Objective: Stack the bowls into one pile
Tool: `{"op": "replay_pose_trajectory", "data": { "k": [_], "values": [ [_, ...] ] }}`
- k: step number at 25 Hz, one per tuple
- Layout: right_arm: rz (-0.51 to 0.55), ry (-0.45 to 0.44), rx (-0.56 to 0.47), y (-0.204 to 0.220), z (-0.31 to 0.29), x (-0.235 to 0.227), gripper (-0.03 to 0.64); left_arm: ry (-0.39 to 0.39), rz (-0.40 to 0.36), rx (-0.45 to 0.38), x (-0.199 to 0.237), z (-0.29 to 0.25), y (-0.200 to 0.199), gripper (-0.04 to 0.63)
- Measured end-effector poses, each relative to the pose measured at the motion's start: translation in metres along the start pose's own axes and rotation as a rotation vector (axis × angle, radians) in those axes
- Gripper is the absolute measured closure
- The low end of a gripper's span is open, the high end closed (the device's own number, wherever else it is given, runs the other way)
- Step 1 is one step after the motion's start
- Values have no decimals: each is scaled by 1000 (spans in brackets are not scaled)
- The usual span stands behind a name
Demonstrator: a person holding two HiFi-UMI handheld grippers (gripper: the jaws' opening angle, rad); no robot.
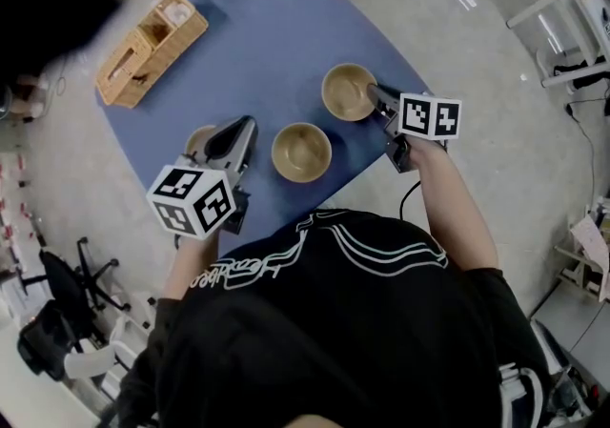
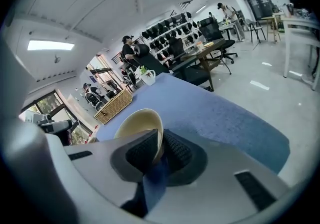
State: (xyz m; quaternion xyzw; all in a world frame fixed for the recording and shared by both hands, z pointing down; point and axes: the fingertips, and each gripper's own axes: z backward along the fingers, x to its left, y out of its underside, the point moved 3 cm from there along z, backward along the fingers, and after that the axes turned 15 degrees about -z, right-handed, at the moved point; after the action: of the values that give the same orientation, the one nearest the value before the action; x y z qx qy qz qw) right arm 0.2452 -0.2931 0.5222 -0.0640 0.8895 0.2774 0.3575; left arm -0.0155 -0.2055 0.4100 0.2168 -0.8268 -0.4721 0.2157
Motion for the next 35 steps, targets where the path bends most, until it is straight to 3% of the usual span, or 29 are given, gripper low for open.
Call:
{"op": "replay_pose_trajectory", "data": {
  "k": [9, 19, 27, 35],
  "values": [
    [-5, 12, -12, 0, 4, 12, 569, -1, 19, 9, 4, 14, 5, 565],
    [-41, -34, -110, 6, 29, 60, 571, 37, 17, 23, 14, 43, 11, 565],
    [-29, -64, -120, 37, 43, 102, 571, 79, 12, 32, 18, 65, 20, 565],
    [-17, -46, -80, 75, 44, 116, 571, 87, 26, 15, 20, 85, 35, 565]
  ]
}}
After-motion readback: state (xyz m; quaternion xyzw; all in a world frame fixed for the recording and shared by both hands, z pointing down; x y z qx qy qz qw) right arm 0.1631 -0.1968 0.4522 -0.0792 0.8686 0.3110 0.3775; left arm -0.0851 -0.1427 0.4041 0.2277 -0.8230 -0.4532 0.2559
